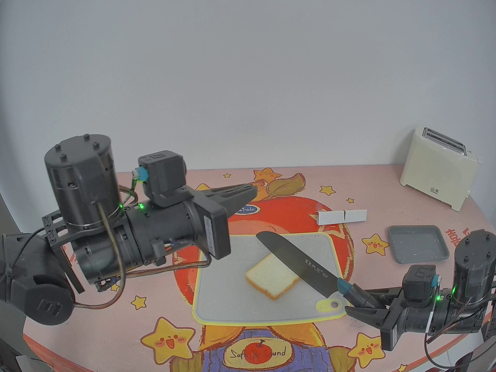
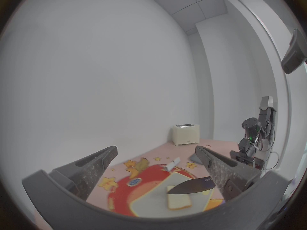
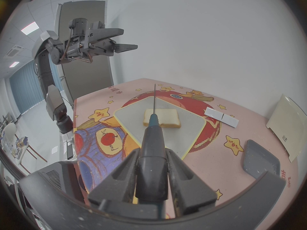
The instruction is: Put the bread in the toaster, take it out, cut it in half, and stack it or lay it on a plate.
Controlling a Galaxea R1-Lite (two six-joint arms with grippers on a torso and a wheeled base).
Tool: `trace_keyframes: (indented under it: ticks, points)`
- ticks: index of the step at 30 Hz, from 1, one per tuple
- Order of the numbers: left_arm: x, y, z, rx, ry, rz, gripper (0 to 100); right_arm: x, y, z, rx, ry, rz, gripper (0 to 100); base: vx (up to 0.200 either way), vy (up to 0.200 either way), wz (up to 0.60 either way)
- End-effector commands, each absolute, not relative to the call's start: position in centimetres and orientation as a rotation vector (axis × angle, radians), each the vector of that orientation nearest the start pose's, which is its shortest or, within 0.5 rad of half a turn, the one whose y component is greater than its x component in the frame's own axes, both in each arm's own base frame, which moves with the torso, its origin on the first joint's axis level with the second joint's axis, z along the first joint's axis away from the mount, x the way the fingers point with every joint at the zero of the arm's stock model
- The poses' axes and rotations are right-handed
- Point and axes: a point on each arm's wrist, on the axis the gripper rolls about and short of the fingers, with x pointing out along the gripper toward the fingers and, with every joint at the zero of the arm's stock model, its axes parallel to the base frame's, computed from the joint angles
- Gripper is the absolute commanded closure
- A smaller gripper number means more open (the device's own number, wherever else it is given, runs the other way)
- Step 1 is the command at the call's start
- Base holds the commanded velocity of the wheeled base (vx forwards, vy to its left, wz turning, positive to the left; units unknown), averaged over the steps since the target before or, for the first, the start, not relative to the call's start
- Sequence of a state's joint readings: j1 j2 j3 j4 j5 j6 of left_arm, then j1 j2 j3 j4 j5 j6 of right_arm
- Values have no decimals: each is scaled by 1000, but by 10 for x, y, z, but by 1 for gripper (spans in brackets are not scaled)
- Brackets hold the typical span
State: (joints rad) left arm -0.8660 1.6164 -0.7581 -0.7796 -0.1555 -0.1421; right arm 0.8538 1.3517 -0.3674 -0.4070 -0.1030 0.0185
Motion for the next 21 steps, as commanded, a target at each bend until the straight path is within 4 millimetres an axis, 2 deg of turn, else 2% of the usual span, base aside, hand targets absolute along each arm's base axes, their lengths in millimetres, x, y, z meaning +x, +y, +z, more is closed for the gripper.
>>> trace_keyframes:
  ticks: [1, 8, 11, 21]
  points:
    - [198, -240, 193, -84, 193, -1019, 100, 123, 134, 133, -252, 536, 709, 100, 0, 0, 0]
    - [212, -257, 173, -103, 141, -1033, 100, 130, 142, 134, -224, 550, 700, 100, 0, 0, 0]
    - [210, -257, 171, -104, 144, -1037, 100, 135, 149, 133, -222, 552, 703, 100, 0, 0, 0]
    - [206, -250, 159, -85, 191, -1028, 100, 136, 152, 123, -254, 593, 705, 100, 0, 0, 0]
